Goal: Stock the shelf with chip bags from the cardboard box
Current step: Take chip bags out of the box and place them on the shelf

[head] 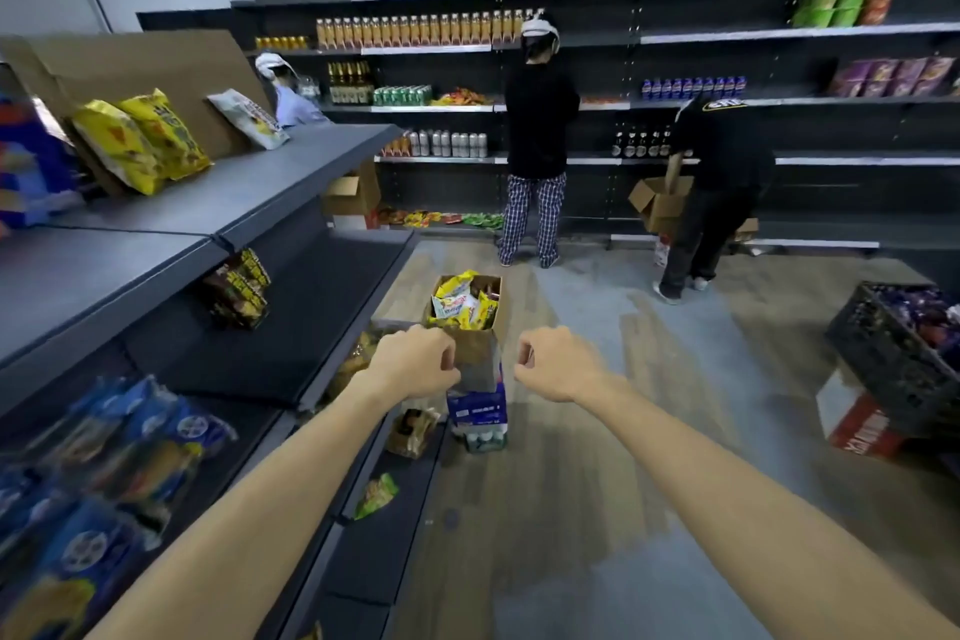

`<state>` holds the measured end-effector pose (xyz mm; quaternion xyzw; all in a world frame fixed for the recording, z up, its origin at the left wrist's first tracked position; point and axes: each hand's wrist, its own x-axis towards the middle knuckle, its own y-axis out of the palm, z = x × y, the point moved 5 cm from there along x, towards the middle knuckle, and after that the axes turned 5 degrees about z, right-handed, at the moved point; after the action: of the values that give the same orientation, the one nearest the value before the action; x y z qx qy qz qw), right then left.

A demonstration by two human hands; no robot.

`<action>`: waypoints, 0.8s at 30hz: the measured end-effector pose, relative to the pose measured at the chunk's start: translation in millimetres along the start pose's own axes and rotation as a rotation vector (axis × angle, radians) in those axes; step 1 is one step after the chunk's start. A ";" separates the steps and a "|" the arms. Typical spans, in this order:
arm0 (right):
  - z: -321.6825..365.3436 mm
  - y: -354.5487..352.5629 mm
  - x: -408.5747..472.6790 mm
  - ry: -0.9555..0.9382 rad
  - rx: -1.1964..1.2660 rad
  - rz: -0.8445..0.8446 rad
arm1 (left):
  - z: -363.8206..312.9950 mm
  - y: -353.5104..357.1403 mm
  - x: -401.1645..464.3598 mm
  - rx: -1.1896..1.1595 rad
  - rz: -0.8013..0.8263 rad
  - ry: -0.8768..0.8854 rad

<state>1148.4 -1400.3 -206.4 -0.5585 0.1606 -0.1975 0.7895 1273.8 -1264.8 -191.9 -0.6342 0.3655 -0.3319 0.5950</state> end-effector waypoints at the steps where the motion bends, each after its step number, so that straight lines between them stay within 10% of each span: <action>1: -2.9 2.6 19.2 0.010 0.014 -0.007 | 8.1 0.5 17.9 0.010 0.004 0.009; 24: -169.0 69.8 380.1 0.014 0.226 0.185 | 83.5 118.8 363.5 -0.078 0.270 -0.234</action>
<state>1408.3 -1704.6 -339.7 -0.4476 0.1935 -0.1446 0.8610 1523.4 -1537.1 -321.5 -0.6362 0.3884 -0.1583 0.6476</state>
